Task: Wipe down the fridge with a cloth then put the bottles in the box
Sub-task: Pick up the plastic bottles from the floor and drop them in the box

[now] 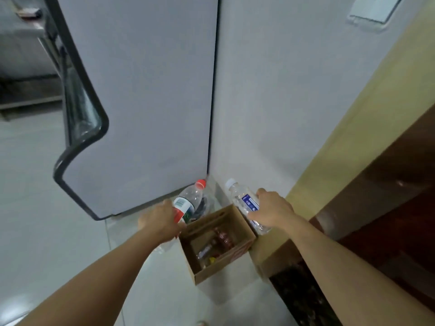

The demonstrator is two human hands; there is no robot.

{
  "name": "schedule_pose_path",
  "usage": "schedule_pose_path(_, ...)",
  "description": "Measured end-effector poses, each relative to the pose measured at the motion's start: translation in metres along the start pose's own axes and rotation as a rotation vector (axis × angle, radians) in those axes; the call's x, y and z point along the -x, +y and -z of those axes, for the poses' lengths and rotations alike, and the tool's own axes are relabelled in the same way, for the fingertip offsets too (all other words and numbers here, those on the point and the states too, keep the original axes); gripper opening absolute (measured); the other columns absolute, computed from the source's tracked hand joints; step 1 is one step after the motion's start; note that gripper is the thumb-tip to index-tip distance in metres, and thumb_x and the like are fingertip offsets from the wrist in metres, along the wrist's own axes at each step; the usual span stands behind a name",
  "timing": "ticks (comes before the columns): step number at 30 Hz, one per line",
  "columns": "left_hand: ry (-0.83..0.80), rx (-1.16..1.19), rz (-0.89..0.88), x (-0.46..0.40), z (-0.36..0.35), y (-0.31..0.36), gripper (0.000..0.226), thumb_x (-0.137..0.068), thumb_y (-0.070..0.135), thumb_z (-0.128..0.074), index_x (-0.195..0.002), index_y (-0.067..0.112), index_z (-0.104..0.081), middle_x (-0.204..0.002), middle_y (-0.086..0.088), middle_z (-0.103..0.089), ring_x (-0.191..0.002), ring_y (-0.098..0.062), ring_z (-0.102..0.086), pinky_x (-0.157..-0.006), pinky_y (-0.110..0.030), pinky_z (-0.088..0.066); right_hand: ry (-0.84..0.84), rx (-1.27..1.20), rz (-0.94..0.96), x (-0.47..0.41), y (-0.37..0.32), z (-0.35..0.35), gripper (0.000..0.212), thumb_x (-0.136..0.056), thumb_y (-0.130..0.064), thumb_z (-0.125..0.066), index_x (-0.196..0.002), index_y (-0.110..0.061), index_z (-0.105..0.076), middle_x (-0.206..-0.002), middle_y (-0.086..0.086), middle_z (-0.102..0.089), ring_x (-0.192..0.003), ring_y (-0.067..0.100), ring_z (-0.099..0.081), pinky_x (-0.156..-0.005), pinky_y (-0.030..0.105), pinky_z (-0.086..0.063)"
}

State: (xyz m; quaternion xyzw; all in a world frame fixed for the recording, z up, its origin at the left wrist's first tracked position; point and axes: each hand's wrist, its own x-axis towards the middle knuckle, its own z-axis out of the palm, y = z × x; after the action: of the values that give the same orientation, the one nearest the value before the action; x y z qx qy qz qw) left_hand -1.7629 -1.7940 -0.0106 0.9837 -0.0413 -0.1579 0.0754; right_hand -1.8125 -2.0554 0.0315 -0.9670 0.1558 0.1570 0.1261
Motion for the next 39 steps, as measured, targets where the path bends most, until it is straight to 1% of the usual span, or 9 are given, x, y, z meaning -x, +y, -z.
schedule_pose_path(5, -0.090, 0.008, 0.076, -0.031, -0.031, 0.013, 0.061, -0.074, 0.053, -0.063, -0.120, 0.021, -0.037, -0.109, -0.002, -0.062, -0.087, -0.020, -0.058, -0.070, -0.029, -0.042, -0.111, 0.060, 0.055, -0.061, 0.004, -0.008, 0.054, -0.076, -0.044, -0.069, -0.114, -0.015, -0.044, -0.105, 0.004, -0.058, -0.091, 0.022, -0.061, -0.077, 0.035, -0.053)
schedule_pose_path(9, -0.168, 0.057, 0.176, -0.054, -0.057, 0.020, 0.064, -0.074, 0.055, -0.062, -0.122, 0.021, -0.036, -0.112, -0.001, -0.061, -0.082, -0.016, -0.051, -0.067, -0.028, -0.040, -0.186, 0.094, 0.108, -0.115, 0.009, -0.023, 0.049, -0.076, -0.044, -0.071, -0.106, -0.018, -0.043, -0.102, 0.003, -0.058, -0.080, 0.019, -0.056, -0.061, 0.028, -0.044)
schedule_pose_path(15, -0.284, 0.168, 0.369, -0.076, -0.116, 0.044, 0.065, -0.073, 0.057, -0.063, -0.121, 0.021, -0.036, -0.111, -0.002, -0.061, -0.089, -0.020, -0.059, -0.072, -0.030, -0.044, -0.321, 0.150, 0.188, -0.190, 0.031, -0.076, 0.057, -0.078, -0.050, -0.067, -0.118, -0.017, -0.044, -0.109, 0.004, -0.060, -0.079, 0.017, -0.053, -0.062, 0.026, -0.040)
schedule_pose_path(22, -0.375, 0.234, 0.469, -0.120, -0.229, 0.062, 0.064, -0.073, 0.058, -0.062, -0.119, 0.023, -0.036, -0.111, -0.001, -0.062, -0.095, -0.021, -0.062, -0.081, -0.034, -0.051, -0.476, 0.185, 0.184, -0.258, 0.067, -0.188, 0.050, -0.080, -0.052, -0.066, -0.114, -0.020, -0.048, -0.098, -0.002, -0.059, -0.076, 0.015, -0.052, -0.061, 0.026, -0.041)
schedule_pose_path(26, -0.396, 0.255, 0.506, -0.162, -0.308, 0.059, 0.063, -0.074, 0.056, -0.064, -0.118, 0.022, -0.035, -0.111, -0.001, -0.062, -0.095, -0.021, -0.061, -0.076, -0.032, -0.046, -0.535, 0.130, 0.116, -0.297, 0.080, -0.269, 0.051, -0.079, -0.045, -0.070, -0.117, -0.019, -0.048, -0.099, -0.001, -0.059, -0.081, 0.016, -0.055, -0.058, 0.025, -0.039)
schedule_pose_path(28, -0.407, 0.254, 0.526, -0.186, -0.352, 0.056, 0.063, -0.074, 0.055, -0.065, -0.118, 0.022, -0.035, -0.110, -0.002, -0.061, -0.095, -0.021, -0.061, -0.073, -0.031, -0.043, -0.544, 0.083, 0.083, -0.318, 0.084, -0.315, 0.051, -0.080, -0.043, -0.069, -0.118, -0.017, -0.049, -0.105, 0.001, -0.062, -0.084, 0.017, -0.059, -0.058, 0.025, -0.043)
schedule_pose_path(31, -0.427, 0.235, 0.545, -0.219, -0.420, 0.047, 0.061, -0.075, 0.052, -0.066, -0.118, 0.021, -0.035, -0.110, -0.002, -0.061, -0.096, -0.022, -0.061, -0.072, -0.032, -0.040, -0.531, 0.032, 0.029, -0.345, 0.089, -0.384, 0.050, -0.082, -0.041, -0.068, -0.120, -0.014, -0.049, -0.109, 0.006, -0.063, -0.091, 0.022, -0.063, -0.072, 0.033, -0.053)
schedule_pose_path(35, -0.405, 0.201, 0.571, -0.261, -0.499, 0.033, 0.059, -0.077, 0.050, -0.067, -0.117, 0.019, -0.037, -0.106, -0.005, -0.062, -0.096, -0.025, -0.061, -0.074, -0.034, -0.039, -0.526, 0.041, -0.019, -0.374, 0.095, -0.467, 0.049, -0.082, -0.041, -0.069, -0.119, -0.013, -0.051, -0.108, 0.007, -0.061, -0.082, 0.020, -0.055, -0.065, 0.029, -0.042)
schedule_pose_path(39, -0.370, 0.179, 0.561, -0.298, -0.559, 0.029, 0.063, -0.077, 0.048, -0.067, -0.123, 0.018, -0.036, -0.108, -0.008, -0.061, -0.098, -0.027, -0.060, -0.073, -0.035, -0.037, -0.493, 0.030, -0.020, -0.398, 0.098, -0.532, 0.044, -0.082, -0.043, -0.068, -0.114, -0.014, -0.056, -0.096, 0.004, -0.057, -0.079, 0.020, -0.053, -0.064, 0.028, -0.042)
